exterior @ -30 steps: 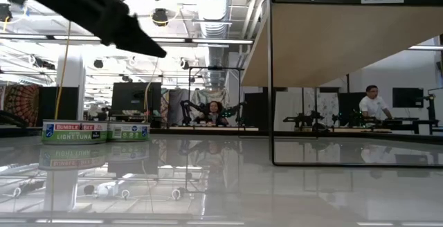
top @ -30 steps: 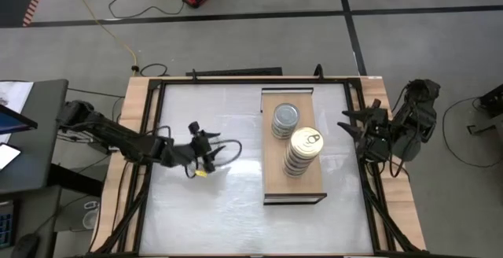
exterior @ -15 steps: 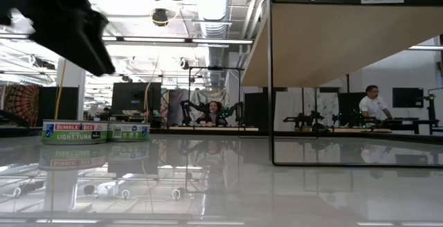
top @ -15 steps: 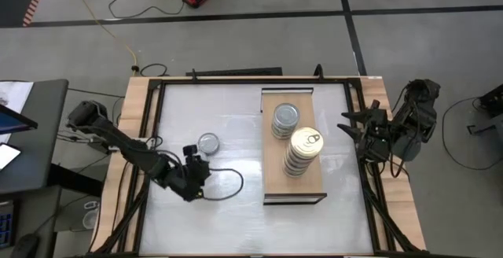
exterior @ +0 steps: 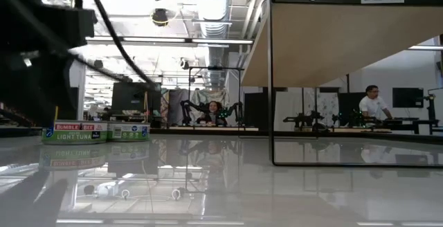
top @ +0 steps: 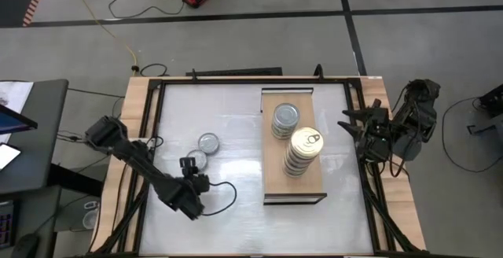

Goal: Stack canned seafood by type on shelf
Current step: Stack the green tuna can on top of the green tuna can

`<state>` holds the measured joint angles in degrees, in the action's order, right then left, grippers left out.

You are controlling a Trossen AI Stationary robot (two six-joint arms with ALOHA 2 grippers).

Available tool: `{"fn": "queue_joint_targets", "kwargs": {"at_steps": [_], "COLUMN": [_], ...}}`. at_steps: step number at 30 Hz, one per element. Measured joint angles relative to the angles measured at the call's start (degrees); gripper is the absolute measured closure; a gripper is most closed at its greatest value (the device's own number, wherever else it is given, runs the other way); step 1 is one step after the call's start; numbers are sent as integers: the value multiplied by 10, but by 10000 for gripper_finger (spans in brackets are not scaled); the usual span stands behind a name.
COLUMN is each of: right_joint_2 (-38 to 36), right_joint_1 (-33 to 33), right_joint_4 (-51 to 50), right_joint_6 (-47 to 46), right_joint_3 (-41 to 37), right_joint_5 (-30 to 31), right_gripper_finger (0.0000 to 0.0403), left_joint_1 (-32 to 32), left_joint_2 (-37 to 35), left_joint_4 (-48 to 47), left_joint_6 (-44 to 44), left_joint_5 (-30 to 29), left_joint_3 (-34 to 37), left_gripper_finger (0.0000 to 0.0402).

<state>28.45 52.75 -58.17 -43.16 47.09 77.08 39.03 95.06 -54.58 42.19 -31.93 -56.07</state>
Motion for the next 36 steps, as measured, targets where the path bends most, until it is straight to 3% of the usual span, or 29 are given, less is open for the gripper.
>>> {"fn": "queue_joint_targets", "kwargs": {"at_steps": [5,13,17,24,29,36], "right_joint_2": [0,0,0,0,0,1], "right_joint_1": [0,0,0,0,0,0], "right_joint_4": [0,5,5,5,11,14], "right_joint_6": [2,12,12,12,12,12], "right_joint_3": [0,0,0,0,0,0], "right_joint_5": [7,11,11,11,11,11], "right_gripper_finger": [177,177,177,177,177,177], "left_joint_1": [10,10,8,4,3,0], "left_joint_2": [39,63,63,60,54,55], "left_joint_4": [-41,-59,-61,-32,-15,47], "left_joint_6": [41,55,51,43,41,34], "left_joint_5": [-47,-50,-39,-26,-12,50], "left_joint_3": [0,1,1,16,17,17], "left_gripper_finger": [221,226,265,387,399,401]}}
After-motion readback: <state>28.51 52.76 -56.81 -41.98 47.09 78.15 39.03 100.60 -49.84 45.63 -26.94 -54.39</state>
